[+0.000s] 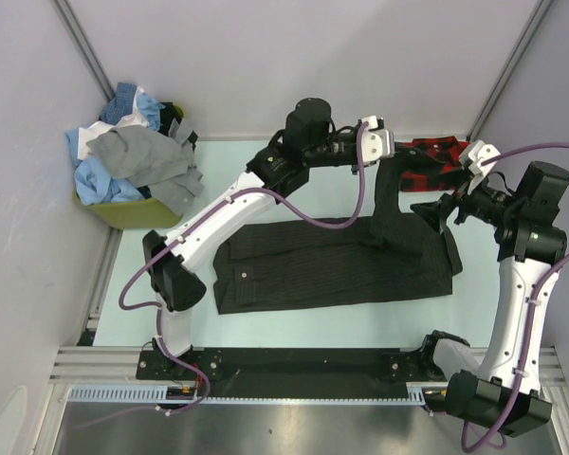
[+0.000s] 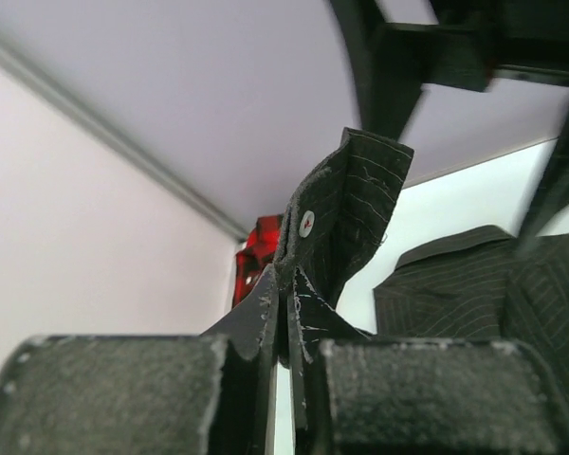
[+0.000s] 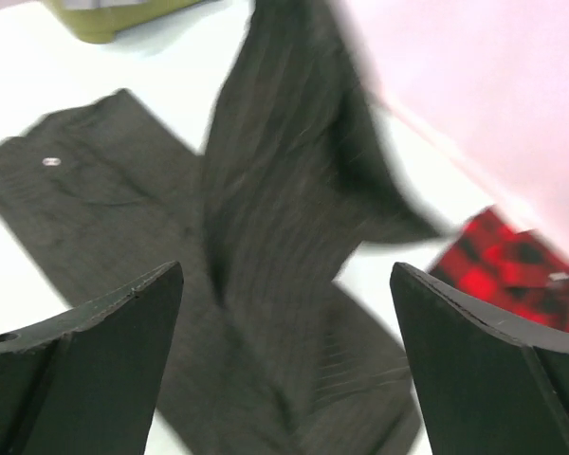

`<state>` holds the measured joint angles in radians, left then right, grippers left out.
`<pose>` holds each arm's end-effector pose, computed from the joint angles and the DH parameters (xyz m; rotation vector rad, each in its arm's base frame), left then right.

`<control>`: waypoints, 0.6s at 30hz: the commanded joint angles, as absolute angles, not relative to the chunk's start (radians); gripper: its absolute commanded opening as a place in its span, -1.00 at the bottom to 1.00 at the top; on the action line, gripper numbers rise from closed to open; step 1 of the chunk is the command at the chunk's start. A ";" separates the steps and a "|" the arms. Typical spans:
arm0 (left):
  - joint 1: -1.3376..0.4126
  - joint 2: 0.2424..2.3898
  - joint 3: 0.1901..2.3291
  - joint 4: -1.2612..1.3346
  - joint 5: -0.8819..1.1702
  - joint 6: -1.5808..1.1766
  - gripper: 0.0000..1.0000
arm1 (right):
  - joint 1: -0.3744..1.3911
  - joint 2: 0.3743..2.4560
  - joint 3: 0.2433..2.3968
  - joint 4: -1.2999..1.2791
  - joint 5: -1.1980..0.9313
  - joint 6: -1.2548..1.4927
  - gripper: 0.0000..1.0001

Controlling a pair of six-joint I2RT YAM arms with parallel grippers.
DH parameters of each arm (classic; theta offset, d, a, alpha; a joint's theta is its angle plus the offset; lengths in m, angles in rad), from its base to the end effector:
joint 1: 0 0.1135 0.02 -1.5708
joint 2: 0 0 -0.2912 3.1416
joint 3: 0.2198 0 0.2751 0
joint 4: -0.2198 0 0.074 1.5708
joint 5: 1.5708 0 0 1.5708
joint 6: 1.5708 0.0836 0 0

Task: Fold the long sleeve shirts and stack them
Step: Fold the shirt

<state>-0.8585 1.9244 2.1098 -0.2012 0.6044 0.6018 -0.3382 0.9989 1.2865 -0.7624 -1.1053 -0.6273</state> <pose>0.3016 -0.4219 0.4929 1.3915 0.8396 -0.6761 0.2154 0.0034 0.4411 -0.8697 1.5748 0.4427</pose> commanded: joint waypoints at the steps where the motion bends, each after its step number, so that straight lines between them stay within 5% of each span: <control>1: -0.850 1.873 2.100 -0.164 0.764 0.589 -0.92 | -0.345 1.011 1.276 -0.601 -1.046 -0.664 0.95; 7: -0.850 1.835 2.019 -0.138 0.879 0.578 -1.00 | -0.353 1.035 1.276 -0.506 -1.114 -0.704 0.99; 10: -0.850 1.842 2.023 -0.129 0.881 0.555 -1.00 | -0.322 1.020 1.287 -0.476 -1.158 -0.715 0.77; 13: -0.848 1.864 2.049 -0.121 0.877 0.522 -1.00 | -0.261 0.997 1.295 -0.511 -1.160 -0.739 0.24; 16: -0.848 1.873 2.059 -0.091 0.842 0.485 -0.97 | -0.235 0.996 1.325 -0.606 -1.137 -0.769 -0.95; 18: -0.841 1.856 2.024 -0.049 0.735 0.412 -0.66 | -0.233 0.993 1.330 -0.545 -1.039 -0.692 -1.00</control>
<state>-0.8539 1.8973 2.0197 -0.1524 0.8150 0.5301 -0.2424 1.0115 1.2766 -0.5800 -1.1152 -0.7261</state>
